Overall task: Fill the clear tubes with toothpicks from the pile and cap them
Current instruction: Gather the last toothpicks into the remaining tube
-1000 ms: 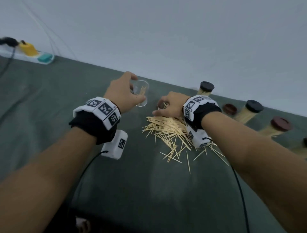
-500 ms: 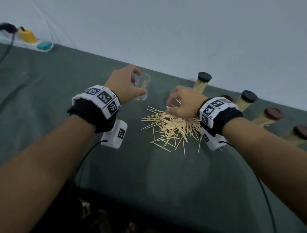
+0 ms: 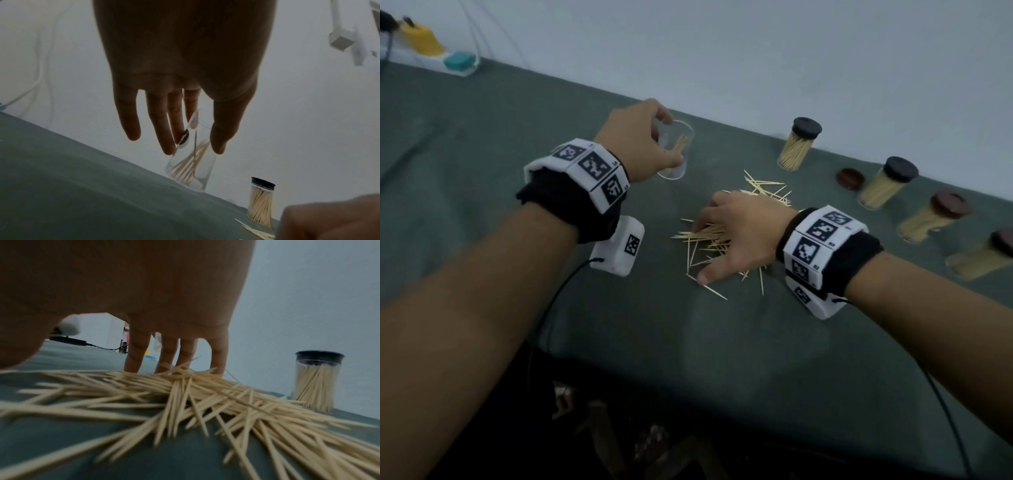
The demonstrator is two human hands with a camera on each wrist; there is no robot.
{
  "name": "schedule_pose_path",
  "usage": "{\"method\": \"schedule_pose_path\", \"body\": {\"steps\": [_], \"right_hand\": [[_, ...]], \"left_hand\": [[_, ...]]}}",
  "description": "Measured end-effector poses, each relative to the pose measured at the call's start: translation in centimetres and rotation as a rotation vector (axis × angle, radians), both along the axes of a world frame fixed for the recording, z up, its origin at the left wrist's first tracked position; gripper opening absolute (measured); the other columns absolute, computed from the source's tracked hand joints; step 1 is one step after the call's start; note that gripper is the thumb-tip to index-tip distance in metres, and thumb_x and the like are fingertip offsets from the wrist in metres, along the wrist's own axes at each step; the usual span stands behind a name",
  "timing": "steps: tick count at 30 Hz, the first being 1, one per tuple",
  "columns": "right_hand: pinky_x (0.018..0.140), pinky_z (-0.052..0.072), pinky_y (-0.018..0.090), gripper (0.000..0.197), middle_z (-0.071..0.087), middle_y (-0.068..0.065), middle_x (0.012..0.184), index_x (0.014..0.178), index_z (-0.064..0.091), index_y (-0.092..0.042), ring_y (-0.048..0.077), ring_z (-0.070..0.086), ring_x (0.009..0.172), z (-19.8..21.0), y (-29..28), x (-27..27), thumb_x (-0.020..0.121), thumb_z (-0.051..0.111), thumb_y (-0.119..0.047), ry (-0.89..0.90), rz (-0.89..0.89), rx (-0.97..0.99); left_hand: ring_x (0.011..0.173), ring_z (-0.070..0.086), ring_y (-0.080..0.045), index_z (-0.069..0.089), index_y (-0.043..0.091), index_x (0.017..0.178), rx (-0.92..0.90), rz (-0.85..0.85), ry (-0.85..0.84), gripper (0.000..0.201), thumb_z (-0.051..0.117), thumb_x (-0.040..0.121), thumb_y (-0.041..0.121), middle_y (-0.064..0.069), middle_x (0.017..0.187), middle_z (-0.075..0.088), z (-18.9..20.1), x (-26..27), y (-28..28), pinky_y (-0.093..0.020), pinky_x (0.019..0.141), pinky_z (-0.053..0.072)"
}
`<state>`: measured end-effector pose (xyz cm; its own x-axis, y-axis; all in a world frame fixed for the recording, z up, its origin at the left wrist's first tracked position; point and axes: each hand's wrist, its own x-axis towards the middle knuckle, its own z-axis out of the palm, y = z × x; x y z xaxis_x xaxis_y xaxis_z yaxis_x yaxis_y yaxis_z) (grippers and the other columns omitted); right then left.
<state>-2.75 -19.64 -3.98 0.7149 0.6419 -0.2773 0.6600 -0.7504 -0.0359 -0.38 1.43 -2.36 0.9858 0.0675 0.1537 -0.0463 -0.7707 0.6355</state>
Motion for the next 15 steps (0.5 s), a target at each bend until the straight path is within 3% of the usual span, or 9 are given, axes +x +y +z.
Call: {"method": "schedule_pose_path", "body": {"steps": [5, 7, 10, 12, 15], "right_hand": [[0.086, 0.049, 0.038, 0.051, 0.054, -0.013, 0.107, 0.114, 0.059, -0.043, 0.016, 0.057, 0.101, -0.3, -1.2, -0.8, 0.072, 0.055, -0.070, -0.063, 0.028, 0.046], [0.088, 0.048, 0.037, 0.055, 0.056, -0.013, 0.109, 0.120, 0.057, -0.043, 0.016, 0.058, 0.104, -0.2, -1.2, -0.9, 0.074, 0.051, -0.073, -0.064, 0.017, 0.071], [0.090, 0.048, 0.040, 0.076, 0.053, -0.010, 0.117, 0.132, 0.046, -0.046, 0.017, 0.053, 0.109, -0.2, -0.5, -1.5, 0.066, 0.048, -0.084, -0.023, 0.049, 0.021], [0.088, 0.049, 0.042, 0.066, 0.052, -0.006, 0.120, 0.131, 0.048, -0.045, 0.019, 0.051, 0.111, -0.8, -0.1, -1.8, 0.072, 0.053, -0.074, -0.017, 0.111, 0.011], [0.081, 0.052, 0.038, 0.038, 0.056, -0.009, 0.111, 0.116, 0.061, -0.040, 0.018, 0.056, 0.104, -0.7, -0.5, -1.5, 0.079, 0.058, -0.049, -0.031, 0.128, 0.053]], "left_hand": [[0.092, 0.063, -0.012, 0.055, 0.022, 0.124, 0.009, -0.023, 0.014, 0.052, 0.076, 0.078, 0.037, 0.004, 0.104, 0.063, -0.2, -0.4, -1.2, -0.015, 0.067, 0.043], [0.093, 0.063, -0.013, 0.055, 0.022, 0.124, 0.020, -0.034, 0.017, 0.053, 0.076, 0.078, 0.037, 0.003, 0.106, 0.063, -0.3, -0.6, -1.6, -0.020, 0.073, 0.045], [0.094, 0.063, -0.014, 0.055, 0.022, 0.124, 0.022, -0.030, 0.024, 0.053, 0.077, 0.078, 0.037, 0.002, 0.107, 0.063, -0.5, -0.7, -1.8, -0.023, 0.074, 0.047], [0.096, 0.063, -0.015, 0.055, 0.022, 0.124, 0.027, -0.030, 0.029, 0.053, 0.077, 0.078, 0.036, 0.002, 0.107, 0.062, -0.6, -0.8, -1.7, -0.025, 0.075, 0.049], [0.096, 0.063, -0.014, 0.055, 0.022, 0.124, 0.028, -0.028, 0.032, 0.054, 0.078, 0.077, 0.036, 0.003, 0.106, 0.062, -0.6, -0.9, -1.7, -0.026, 0.076, 0.049]]}}
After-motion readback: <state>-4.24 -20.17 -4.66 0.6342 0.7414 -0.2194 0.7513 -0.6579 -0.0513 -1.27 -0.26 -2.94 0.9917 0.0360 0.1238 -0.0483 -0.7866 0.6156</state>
